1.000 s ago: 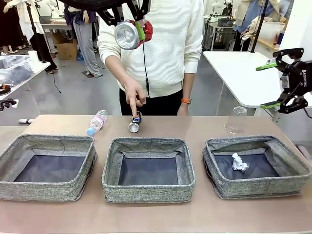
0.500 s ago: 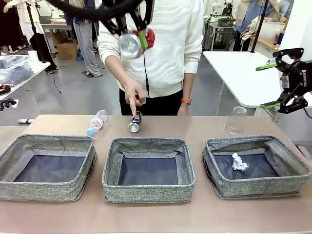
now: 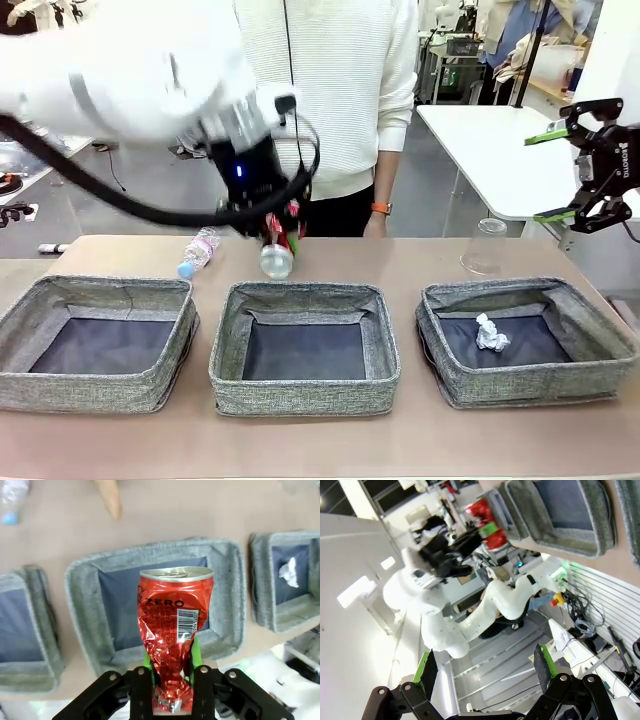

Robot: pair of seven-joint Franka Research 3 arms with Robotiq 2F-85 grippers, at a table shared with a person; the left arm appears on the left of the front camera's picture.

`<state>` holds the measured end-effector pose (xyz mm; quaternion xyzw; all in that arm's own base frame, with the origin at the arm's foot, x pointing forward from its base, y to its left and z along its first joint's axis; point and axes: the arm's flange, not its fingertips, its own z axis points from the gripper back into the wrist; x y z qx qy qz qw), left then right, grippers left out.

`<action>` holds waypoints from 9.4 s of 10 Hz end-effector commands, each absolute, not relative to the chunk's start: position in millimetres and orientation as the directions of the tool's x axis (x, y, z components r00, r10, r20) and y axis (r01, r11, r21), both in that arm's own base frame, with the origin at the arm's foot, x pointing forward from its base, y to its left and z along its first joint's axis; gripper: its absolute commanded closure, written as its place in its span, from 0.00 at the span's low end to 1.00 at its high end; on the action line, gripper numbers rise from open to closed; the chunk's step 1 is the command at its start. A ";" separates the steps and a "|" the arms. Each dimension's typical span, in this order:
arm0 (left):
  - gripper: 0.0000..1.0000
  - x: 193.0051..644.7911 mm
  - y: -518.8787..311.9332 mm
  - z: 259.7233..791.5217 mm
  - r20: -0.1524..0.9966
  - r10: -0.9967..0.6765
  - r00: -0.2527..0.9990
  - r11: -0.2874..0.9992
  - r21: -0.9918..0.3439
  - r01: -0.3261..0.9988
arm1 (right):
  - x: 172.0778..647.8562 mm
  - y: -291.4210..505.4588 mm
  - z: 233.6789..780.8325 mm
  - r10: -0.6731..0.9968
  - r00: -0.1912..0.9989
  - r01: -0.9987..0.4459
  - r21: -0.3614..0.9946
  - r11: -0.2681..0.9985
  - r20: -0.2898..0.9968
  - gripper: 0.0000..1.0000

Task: Sort the waste into the appropriate baskets.
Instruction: Place the picked waste into the Fabric basket indicated by the person, then pick up the waste item pointed out by the person.

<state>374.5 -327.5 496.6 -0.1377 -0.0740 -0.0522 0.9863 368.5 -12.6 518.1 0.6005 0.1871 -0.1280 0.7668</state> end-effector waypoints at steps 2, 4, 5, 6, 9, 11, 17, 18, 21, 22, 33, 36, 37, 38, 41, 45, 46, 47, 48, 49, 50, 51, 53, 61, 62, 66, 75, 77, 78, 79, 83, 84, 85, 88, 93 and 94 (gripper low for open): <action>0.70 377.9 -354.5 465.7 0.072 -0.124 0.990 0.954 -0.264 0.139 | 367.9 -12.1 522.2 0.032 0.894 0.429 0.875 0.226 -0.447 0.00; 0.70 379.8 -362.1 460.6 0.067 -0.137 0.988 0.956 -0.252 0.150 | 367.9 -12.1 522.2 0.032 0.894 0.429 0.875 0.226 -0.447 0.00; 0.41 381.4 -361.5 461.8 0.072 -0.132 0.989 0.952 -0.268 0.147 | 367.9 -12.1 522.2 0.032 0.894 0.429 0.875 0.226 -0.447 0.00; 0.12 382.0 -361.2 462.7 0.082 -0.131 0.988 0.955 -0.257 0.149 | 367.9 -12.1 522.2 0.032 0.894 0.429 0.875 0.226 -0.447 0.00; 0.00 383.2 -360.7 464.5 0.082 -0.123 0.989 0.954 -0.265 0.140 | 367.9 -12.1 522.2 0.032 0.894 0.429 0.875 0.226 -0.447 0.00; 0.00 383.9 -358.5 468.2 0.084 -0.119 0.989 0.952 -0.274 0.138 | 367.9 -12.1 522.2 0.032 0.894 0.429 0.875 0.226 -0.447 0.00; 0.00 385.6 -200.9 576.5 0.054 -0.317 0.947 0.726 -0.629 0.279 | 367.9 -12.1 522.2 0.032 0.894 0.429 0.875 0.226 -0.447 0.00; 0.00 377.5 -141.0 596.3 0.062 -0.368 0.928 0.602 -0.744 0.288 | 367.9 -12.1 522.2 0.032 0.894 0.429 0.875 0.226 -0.447 0.00; 0.00 361.4 -21.2 581.4 0.140 -0.290 0.947 0.377 -0.893 0.247 | 367.9 -12.1 522.2 0.032 0.894 0.429 0.875 0.226 -0.447 0.00; 0.00 359.9 -1.2 555.5 0.113 -0.191 0.975 0.350 -0.920 0.175 | 367.9 -12.1 522.2 0.032 0.894 0.429 0.875 0.226 -0.447 0.00; 0.00 352.0 39.7 521.1 0.050 -0.135 0.990 0.338 -0.937 0.093 | 367.9 -12.1 522.2 0.032 0.894 0.429 0.875 0.226 -0.447 0.00; 0.00 352.0 39.7 521.1 0.050 -0.135 0.990 0.338 -0.937 0.093 | 367.9 -12.1 522.2 0.032 0.894 0.429 0.875 0.226 -0.447 0.00; 0.00 352.0 39.7 521.1 0.050 -0.135 0.990 0.338 -0.937 0.093 | 367.9 -12.1 522.2 0.032 0.894 0.429 0.875 0.226 -0.447 0.00; 0.00 352.0 39.7 521.1 0.050 -0.135 0.990 0.338 -0.937 0.093 | 367.9 -12.1 522.2 0.032 0.894 0.429 0.875 0.226 -0.447 0.00; 0.00 352.0 39.7 521.1 0.050 -0.135 0.990 0.338 -0.937 0.093 | 367.9 -12.1 522.2 0.032 0.894 0.429 0.875 0.226 -0.447 0.00; 0.00 352.0 39.7 521.1 0.050 -0.135 0.990 0.338 -0.937 0.093 | 367.9 -12.1 522.2 0.032 0.894 0.429 0.875 0.226 -0.447 0.00; 0.00 352.0 39.7 521.1 0.050 -0.135 0.990 0.338 -0.937 0.093 | 367.9 -12.1 522.2 0.032 0.894 0.429 0.875 0.226 -0.447 0.00; 0.00 352.0 39.7 521.1 0.050 -0.135 0.990 0.338 -0.937 0.093 | 367.9 -12.1 522.2 0.032 0.894 0.429 0.875 0.226 -0.447 0.00; 0.00 352.0 39.7 521.1 0.050 -0.135 0.990 0.338 -0.937 0.093 | 367.9 -12.1 522.2 0.032 0.894 0.429 0.875 0.226 -0.447 0.00; 0.00 352.0 39.7 521.1 0.050 -0.135 0.990 0.338 -0.937 0.093 | 367.9 -12.1 522.2 0.032 0.894 0.429 0.875 0.226 -0.447 0.00; 0.00 352.0 39.7 521.1 0.050 -0.135 0.990 0.338 -0.937 0.093 | 367.9 -12.1 522.2 0.032 0.894 0.429 0.875 0.226 -0.447 0.00; 0.00 352.0 39.7 521.1 0.050 -0.135 0.990 0.338 -0.937 0.093 | 367.9 -12.1 522.2 0.032 0.894 0.429 0.875 0.226 -0.447 0.00; 0.00 352.0 39.7 521.1 0.050 -0.135 0.990 0.338 -0.937 0.093 | 373.5 -17.4 519.7 0.112 0.966 0.196 0.944 0.266 -0.232 0.00; 0.00 352.0 39.7 521.1 0.050 -0.135 0.990 0.338 -0.937 0.093 | 470.5 -102.2 473.8 -0.149 0.837 -0.463 0.827 0.320 0.526 0.00; 0.00 352.0 39.7 521.1 0.050 -0.135 0.990 0.338 -0.937 0.093 | 482.1 -124.6 461.3 -0.252 0.797 -0.414 0.801 0.432 0.548 0.00; 0.00 352.0 39.7 521.1 0.050 -0.135 0.990 0.338 -0.937 0.093 | 568.1 -151.8 427.0 -0.098 -0.137 -0.610 -0.007 0.793 0.986 0.00; 0.00 352.0 39.7 521.1 0.050 -0.135 0.990 0.338 -0.937 0.093 | 612.2 -210.0 367.5 0.107 0.227 -0.935 0.247 -0.253 0.968 0.00; 0.00 352.0 39.7 521.1 0.050 -0.135 0.990 0.338 -0.937 0.093 | 624.7 -205.1 365.8 -0.021 0.084 -0.996 0.084 -0.004 0.996 0.00; 0.00 352.0 39.7 521.1 0.050 -0.135 0.990 0.338 -0.937 0.093 | 632.2 -186.2 358.2 0.027 0.002 -0.978 -0.003 0.210 1.000 0.00; 0.00 352.0 39.7 521.1 0.050 -0.135 0.990 0.338 -0.937 0.093 | 637.2 -173.6 345.8 0.108 -0.060 -0.968 -0.084 0.237 0.992 0.00; 0.00 352.0 39.7 521.1 0.050 -0.135 0.990 0.338 -0.937 0.093 | 644.1 -170.0 314.1 0.238 -0.005 -0.968 -0.065 0.242 0.971 0.00; 0.00 352.0 39.7 521.1 0.050 -0.135 0.990 0.338 -0.937 0.093 | 644.7 -169.5 308.2 0.289 -0.008 -0.958 -0.091 0.272 0.957 0.00; 0.00 352.0 39.7 521.1 0.050 -0.135 0.990 0.338 -0.937 0.093 | 645.8 -168.0 298.5 0.328 -0.004 -0.949 -0.106 0.296 0.945 0.00; 0.00 352.0 39.7 521.1 0.050 -0.135 0.990 0.338 -0.937 0.093 | 644.9 -162.6 274.2 0.366 0.046 -0.957 -0.064 0.283 0.929 0.00; 0.00 352.0 39.7 521.1 0.050 -0.135 0.990 0.338 -0.937 0.093 | 640.2 -139.7 249.0 0.398 0.091 -0.980 0.012 0.197 0.913 0.00; 0.00 352.0 39.7 521.1 0.050 -0.135 0.990 0.338 -0.937 0.093 | 638.4 -130.8 244.8 0.391 0.094 -0.984 0.026 0.177 0.916 0.00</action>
